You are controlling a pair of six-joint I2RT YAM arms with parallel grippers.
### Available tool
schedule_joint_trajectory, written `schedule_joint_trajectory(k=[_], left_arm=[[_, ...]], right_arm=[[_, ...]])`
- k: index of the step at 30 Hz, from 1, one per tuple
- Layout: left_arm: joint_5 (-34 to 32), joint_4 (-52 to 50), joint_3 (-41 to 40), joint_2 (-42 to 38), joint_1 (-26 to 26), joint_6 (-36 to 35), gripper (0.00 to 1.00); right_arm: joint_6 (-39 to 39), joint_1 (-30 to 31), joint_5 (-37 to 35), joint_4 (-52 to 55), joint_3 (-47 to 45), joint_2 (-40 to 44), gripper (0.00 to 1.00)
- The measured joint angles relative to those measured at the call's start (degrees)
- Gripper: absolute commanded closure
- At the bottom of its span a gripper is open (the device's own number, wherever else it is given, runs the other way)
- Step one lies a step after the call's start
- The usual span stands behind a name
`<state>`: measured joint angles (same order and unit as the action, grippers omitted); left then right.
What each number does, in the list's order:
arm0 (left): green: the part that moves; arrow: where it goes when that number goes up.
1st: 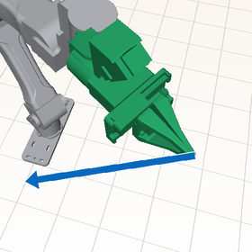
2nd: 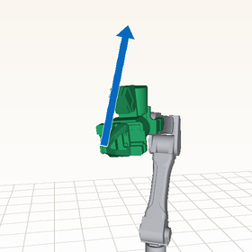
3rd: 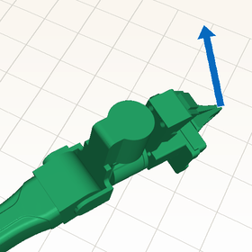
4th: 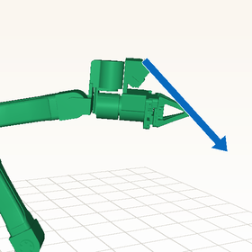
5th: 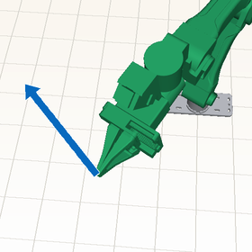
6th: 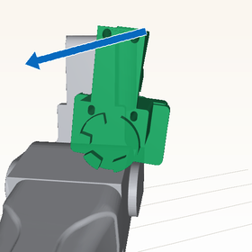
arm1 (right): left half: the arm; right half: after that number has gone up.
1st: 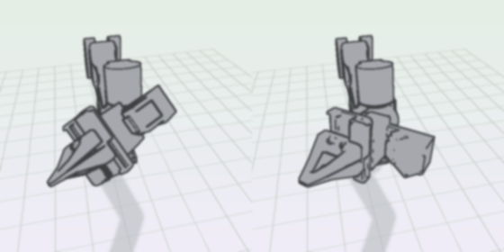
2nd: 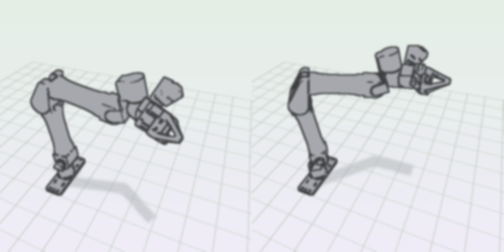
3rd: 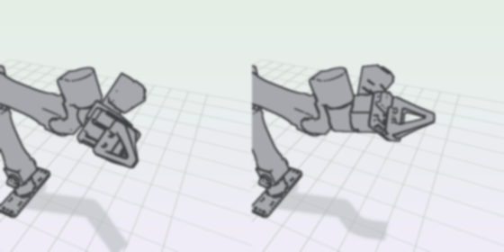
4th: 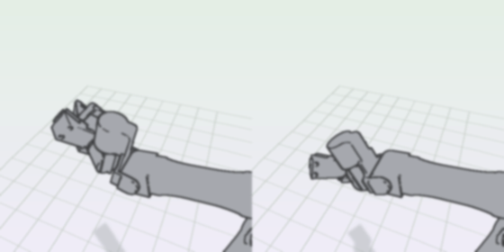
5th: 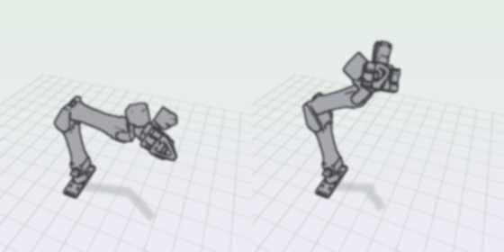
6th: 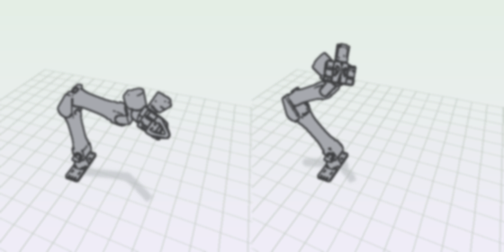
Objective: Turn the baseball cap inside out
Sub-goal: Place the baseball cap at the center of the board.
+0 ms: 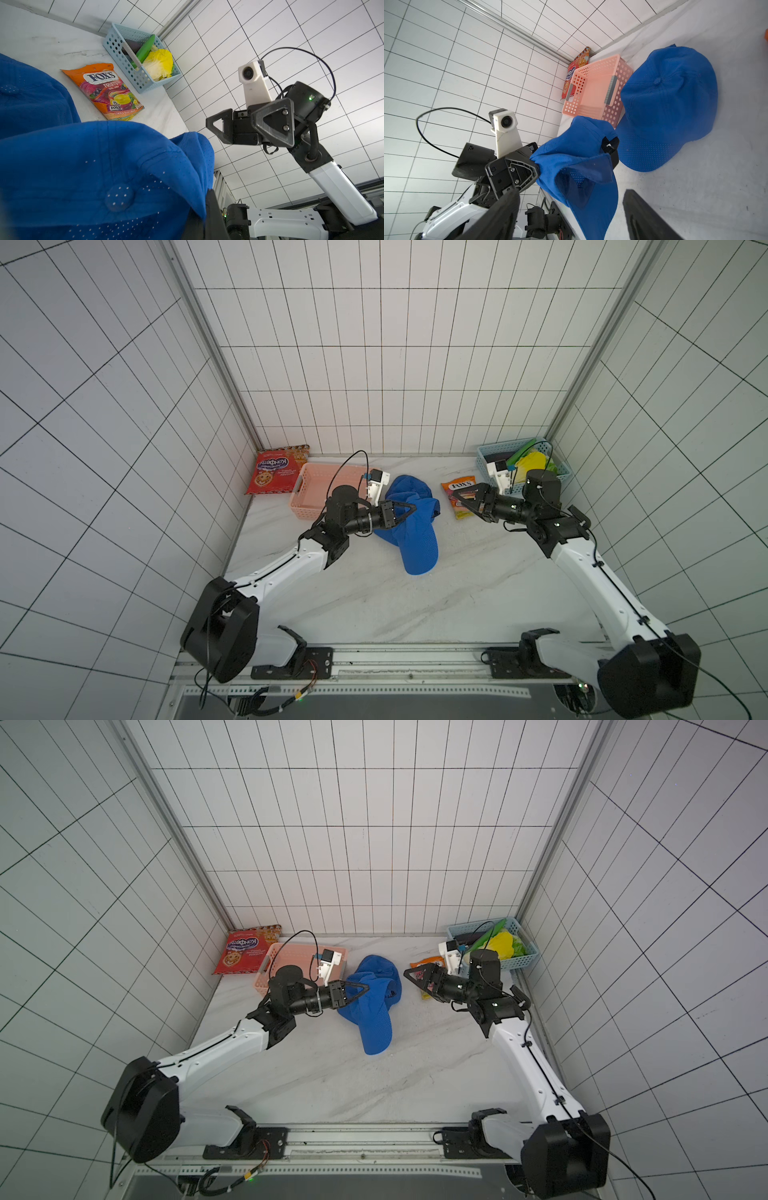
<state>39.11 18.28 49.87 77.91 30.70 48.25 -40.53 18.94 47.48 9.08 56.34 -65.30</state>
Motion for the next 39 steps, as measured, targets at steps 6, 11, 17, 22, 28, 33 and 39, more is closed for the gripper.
schedule_joint_trajectory(k=[6,11,17,22,28,33,39], left_arm=[[-0.94,-0.28,2.23,0.0,0.72,3.43,1.0],[-0.46,-2.32,5.33,0.37,2.05,4.46,1.0],[-0.11,-3.37,7.91,1.18,2.86,5.33,0.7],[-2.34,-5.55,8.68,0.0,2.14,5.77,0.1],[-8.57,-6.97,3.15,-7.8,-3.85,13.6,0.01],[-8.39,-2.97,-3.96,-9.79,-7.02,25.86,0.02],[-4.57,6.14,-5.05,-4.96,-4.9,37.31,0.01]], right_arm=[[9.2,8.02,-2.45,-1.92,-4.74,2.51,0.05],[15.58,11.61,-2.1,-2.89,-4.55,-2.12,0.04],[19.32,15.54,-3.5,-4.61,-1.75,-6.67,0.98],[17.55,15.63,-8.48,-9.57,-1.97,-6.4,1.0],[11.26,15.63,-21.33,-25.83,-10.95,0.9,1.0],[7.23,15.98,-31.56,-38.07,-12.2,1.62,1.0],[5.92,17.66,-38.1,-47.19,-8.39,-1.53,1.0]])
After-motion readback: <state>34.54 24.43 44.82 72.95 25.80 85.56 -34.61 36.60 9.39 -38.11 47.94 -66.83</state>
